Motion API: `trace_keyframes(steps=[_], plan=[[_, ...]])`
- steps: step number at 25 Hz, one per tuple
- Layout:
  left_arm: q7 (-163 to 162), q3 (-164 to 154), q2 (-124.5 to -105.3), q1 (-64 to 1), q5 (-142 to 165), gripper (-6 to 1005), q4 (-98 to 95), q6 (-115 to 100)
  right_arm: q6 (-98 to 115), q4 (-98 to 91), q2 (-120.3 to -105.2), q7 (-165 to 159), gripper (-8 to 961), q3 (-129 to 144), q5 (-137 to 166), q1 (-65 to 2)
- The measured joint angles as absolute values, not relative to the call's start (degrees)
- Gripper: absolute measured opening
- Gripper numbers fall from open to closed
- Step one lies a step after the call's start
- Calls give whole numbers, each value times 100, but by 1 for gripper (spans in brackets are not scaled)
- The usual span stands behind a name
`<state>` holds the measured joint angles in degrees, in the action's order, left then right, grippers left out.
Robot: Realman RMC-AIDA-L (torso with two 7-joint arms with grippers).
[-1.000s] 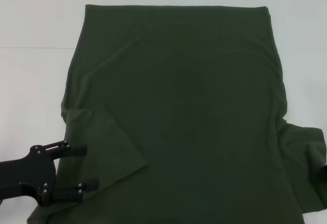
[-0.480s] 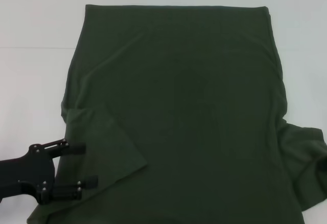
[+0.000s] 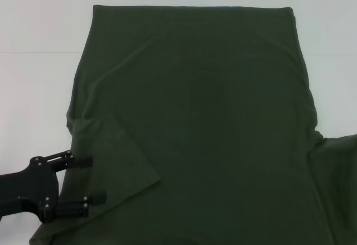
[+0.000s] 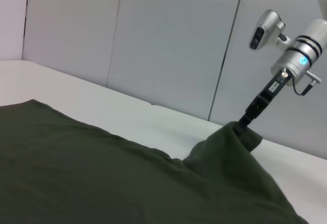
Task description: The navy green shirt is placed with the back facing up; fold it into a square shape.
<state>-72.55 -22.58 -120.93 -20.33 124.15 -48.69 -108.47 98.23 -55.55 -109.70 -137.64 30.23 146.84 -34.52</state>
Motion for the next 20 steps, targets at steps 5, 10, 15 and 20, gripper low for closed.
trace_keyframes(steps=[5,10,15,20], plan=[[-7288,-2259,-12080,-2024,12414,864,-4869,-10845,9826,-5505,-11058,-13763,42,3346,14673,-3785],[-7293,-2259,-12078,-2021,12445,864,-4870,-10844,9766,-5319,-11183,-13843,46,3955,14766,-4209],[-7295,-2259,-12075,-1987,12455,864,-4869,-10839,9552,-5130,-11364,-13992,50,4350,15041,-4649],[-7295,-2261,-12088,-1962,12459,863,-4869,-10836,9481,-5017,-11483,-13992,53,4428,15036,-4888]])
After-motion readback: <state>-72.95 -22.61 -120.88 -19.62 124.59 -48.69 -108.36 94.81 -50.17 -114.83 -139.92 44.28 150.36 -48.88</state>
